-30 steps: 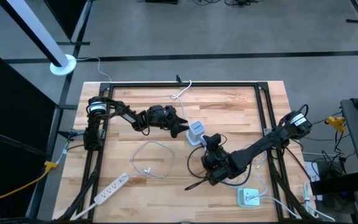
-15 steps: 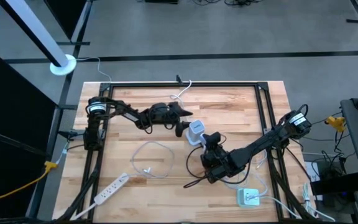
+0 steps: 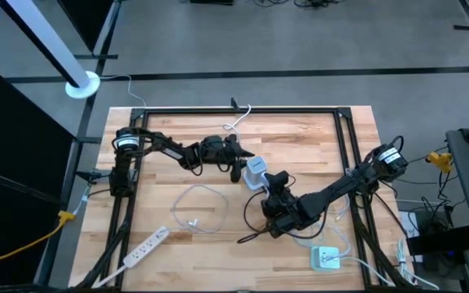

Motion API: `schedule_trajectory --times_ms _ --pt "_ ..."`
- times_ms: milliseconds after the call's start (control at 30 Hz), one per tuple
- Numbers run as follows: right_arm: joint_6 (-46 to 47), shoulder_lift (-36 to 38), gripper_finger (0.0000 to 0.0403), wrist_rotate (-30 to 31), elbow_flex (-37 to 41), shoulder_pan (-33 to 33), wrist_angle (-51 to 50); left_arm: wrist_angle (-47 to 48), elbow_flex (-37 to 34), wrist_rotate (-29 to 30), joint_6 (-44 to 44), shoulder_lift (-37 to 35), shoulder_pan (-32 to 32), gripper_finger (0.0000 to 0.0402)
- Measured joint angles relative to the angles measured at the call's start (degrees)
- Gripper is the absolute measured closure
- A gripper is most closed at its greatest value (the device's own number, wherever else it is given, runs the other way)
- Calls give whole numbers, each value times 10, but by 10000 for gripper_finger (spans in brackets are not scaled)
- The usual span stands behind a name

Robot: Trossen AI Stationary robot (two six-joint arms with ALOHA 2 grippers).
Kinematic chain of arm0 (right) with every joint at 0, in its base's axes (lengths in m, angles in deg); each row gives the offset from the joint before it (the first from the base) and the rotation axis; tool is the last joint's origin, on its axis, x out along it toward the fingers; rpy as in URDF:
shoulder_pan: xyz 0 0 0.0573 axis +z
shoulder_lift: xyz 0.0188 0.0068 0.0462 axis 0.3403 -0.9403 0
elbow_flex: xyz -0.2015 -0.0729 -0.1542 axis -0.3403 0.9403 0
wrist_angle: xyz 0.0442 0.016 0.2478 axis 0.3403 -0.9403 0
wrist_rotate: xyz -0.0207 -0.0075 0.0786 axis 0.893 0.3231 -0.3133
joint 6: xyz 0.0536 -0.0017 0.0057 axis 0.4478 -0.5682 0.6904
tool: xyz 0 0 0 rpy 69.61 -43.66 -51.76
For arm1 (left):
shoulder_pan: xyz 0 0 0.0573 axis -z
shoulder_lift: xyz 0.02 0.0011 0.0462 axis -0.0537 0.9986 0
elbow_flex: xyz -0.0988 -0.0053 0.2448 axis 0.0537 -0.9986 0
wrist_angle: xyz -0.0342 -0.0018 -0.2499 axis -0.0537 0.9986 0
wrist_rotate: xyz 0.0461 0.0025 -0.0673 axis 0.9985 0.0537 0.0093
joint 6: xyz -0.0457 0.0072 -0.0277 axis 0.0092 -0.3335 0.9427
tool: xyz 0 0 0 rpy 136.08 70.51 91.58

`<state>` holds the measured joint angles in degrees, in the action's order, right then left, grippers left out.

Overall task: Plug in charger cables
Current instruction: Insert the purple charger adapter into the top white outlet extension

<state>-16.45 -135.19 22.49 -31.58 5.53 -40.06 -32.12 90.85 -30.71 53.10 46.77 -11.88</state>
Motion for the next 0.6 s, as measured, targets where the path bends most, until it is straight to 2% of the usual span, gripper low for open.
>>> schedule_trajectory --times_ms 67,133,600 --pt "0 0 210 1 0 -6 1 0 0 0 0 0 5 368" --pt "-5 0 210 1 0 -10 3 0 0 1 10 0 10 391" --pt "-45 1 210 -12 -1 -22 25 40 17 9 15 -10 28 401"
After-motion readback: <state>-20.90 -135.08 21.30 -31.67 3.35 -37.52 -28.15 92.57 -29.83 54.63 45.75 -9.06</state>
